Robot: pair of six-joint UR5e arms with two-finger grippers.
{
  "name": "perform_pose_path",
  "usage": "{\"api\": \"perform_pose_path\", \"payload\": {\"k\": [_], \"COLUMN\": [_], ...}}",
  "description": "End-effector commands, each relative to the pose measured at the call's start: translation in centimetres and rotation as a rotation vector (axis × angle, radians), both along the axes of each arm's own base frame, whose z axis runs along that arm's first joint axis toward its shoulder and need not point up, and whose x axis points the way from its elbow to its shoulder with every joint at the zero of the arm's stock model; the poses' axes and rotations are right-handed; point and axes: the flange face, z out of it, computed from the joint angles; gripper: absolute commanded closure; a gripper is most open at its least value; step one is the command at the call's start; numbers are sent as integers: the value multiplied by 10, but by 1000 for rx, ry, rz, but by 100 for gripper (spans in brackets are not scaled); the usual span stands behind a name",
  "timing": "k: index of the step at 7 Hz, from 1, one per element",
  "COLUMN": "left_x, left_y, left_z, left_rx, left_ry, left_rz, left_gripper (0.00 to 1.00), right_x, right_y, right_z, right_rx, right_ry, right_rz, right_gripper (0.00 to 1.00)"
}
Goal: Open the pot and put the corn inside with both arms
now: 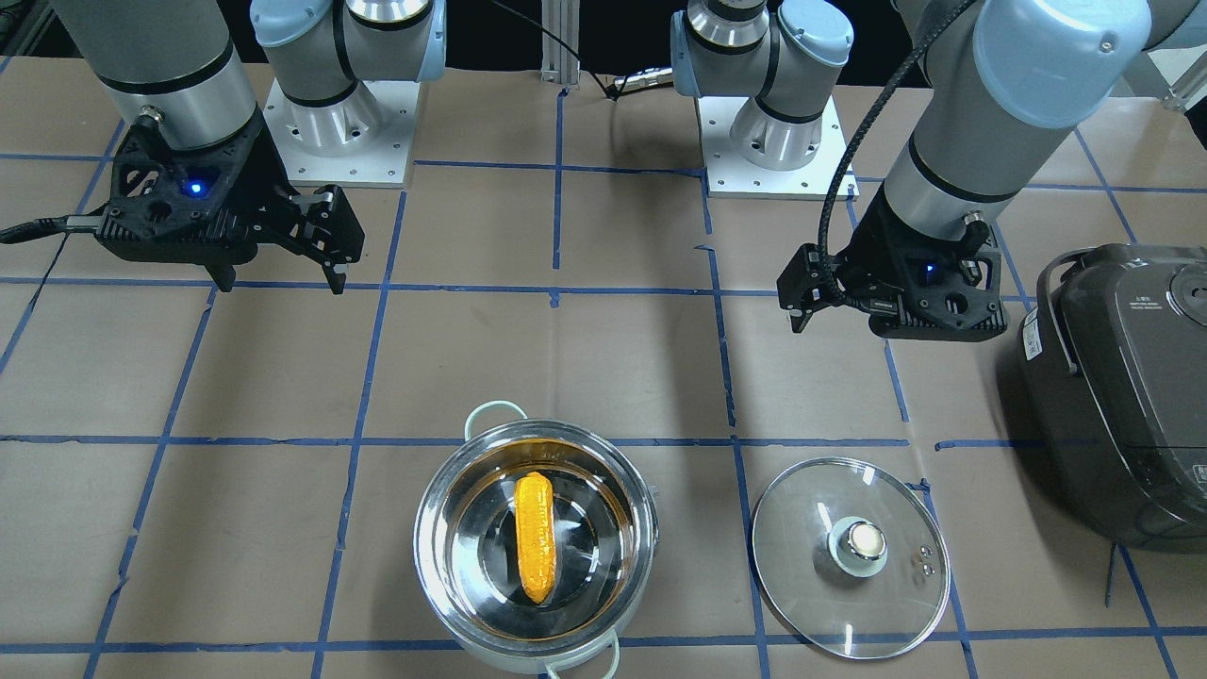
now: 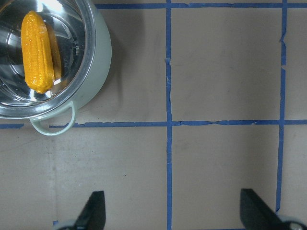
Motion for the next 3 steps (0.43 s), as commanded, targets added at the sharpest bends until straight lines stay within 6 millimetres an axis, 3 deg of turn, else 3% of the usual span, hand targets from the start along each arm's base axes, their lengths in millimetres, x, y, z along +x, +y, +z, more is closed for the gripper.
{"api": "perform_pose_path", "payload": {"k": [1,3], "left_x": [5,4], "left_y": [-1,-1], "left_z": [2,3], "left_rx": [-3,-6], "left_ry": [1,4], "left_rz": [5,-1], "left_gripper": [0,0], "right_x": [-1,-3], "right_y": [0,1], "right_z": [-2,-2], "right_rx": [16,22], "right_ry": [10,8], "right_rz": [-4,-7], "right_gripper": [0,0]}}
